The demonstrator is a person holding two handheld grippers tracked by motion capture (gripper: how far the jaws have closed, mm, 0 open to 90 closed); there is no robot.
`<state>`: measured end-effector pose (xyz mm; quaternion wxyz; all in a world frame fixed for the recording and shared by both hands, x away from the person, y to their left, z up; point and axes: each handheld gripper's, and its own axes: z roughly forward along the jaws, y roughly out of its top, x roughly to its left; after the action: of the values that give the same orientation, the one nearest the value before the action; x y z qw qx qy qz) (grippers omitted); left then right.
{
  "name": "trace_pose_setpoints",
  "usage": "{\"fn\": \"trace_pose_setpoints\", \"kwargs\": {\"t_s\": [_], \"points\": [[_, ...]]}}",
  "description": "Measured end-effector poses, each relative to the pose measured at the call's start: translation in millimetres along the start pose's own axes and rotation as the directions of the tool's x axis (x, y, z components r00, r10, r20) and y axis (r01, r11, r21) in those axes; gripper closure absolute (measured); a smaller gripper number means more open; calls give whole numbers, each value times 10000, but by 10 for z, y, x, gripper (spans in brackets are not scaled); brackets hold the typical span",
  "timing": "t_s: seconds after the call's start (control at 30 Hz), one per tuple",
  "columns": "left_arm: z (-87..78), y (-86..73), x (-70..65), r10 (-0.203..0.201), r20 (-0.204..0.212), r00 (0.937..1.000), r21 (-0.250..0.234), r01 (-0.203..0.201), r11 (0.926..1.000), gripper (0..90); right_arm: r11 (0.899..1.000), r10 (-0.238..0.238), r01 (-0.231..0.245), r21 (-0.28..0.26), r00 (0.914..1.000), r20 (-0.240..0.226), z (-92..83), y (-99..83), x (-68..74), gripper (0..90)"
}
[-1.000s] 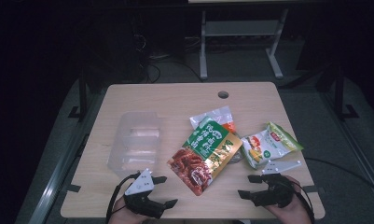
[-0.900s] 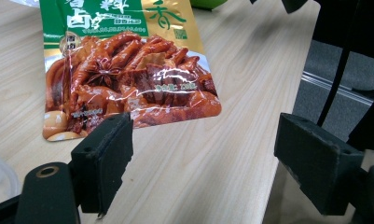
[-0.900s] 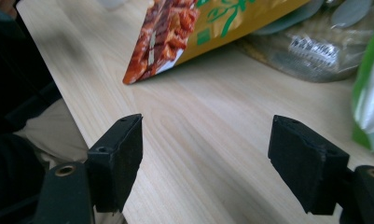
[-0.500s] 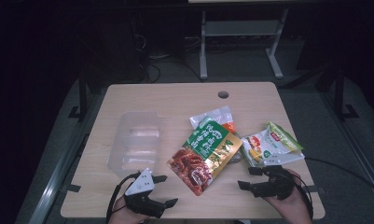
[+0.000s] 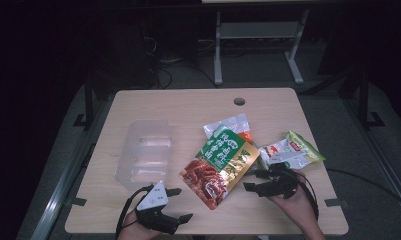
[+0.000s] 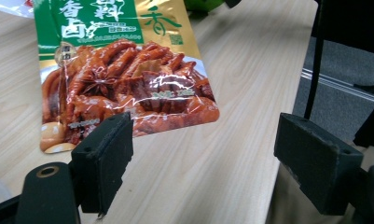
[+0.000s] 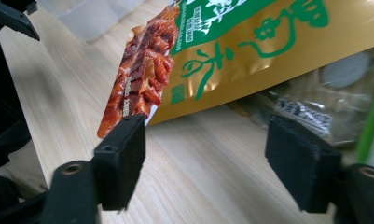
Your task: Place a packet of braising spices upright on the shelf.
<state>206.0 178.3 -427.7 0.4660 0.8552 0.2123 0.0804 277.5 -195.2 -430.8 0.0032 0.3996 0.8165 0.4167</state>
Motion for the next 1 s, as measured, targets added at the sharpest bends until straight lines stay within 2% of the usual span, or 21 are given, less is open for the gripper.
{"fn": "trace_pose_setpoints", "kwargs": {"t_s": [0.07, 0.27, 0.43, 0.53, 0.6, 0.7, 0.77, 0.87, 1.0], "points": [[10, -4, -12, 47, 31, 10000, 52, -47, 10000, 192, 9998, 11, -11, 194, 10000, 39, 42, -3, -1, 289], [43, -4, -29, 115, 15, 9999, 132, -115, 9998, 192, 9997, -1, -2, 242, 9999, 147, 95, 53, -31, 300], [33, -6, -25, 124, -110, 9999, 88, -123, 9999, 192, 9996, 198, -202, 179, 9995, 251, 198, 156, -79, 319], [31, -4, -12, 131, -139, 9998, 131, -129, 9998, 192, 9988, 284, -298, 378, 9989, 377, 254, 191, -98, 328], [32, -4, -7, 148, -129, 9998, 137, -147, 9998, 192, 9987, 334, -345, 372, 9990, 301, 270, 199, -109, 330], [47, -7, -7, 133, -132, 9998, 168, -131, 9998, 192, 9986, 366, -378, 358, 9988, 333, 285, 234, -130, 357], [49, -7, -7, 219, -143, 9997, 302, -214, 9993, 192, 9991, 385, -391, 162, 9988, 317, 291, 279, -157, 377], [42, -5, -9, 215, -155, 9996, 293, -210, 9994, 192, 9976, 690, -692, 62, 9972, 294, 334, 288, -200, 406], [50, -5, 7, 195, -142, 9997, 280, -191, 9994, 192, 9973, 674, -687, 242, 9965, 484, 356, 291, -190, 466]]}}
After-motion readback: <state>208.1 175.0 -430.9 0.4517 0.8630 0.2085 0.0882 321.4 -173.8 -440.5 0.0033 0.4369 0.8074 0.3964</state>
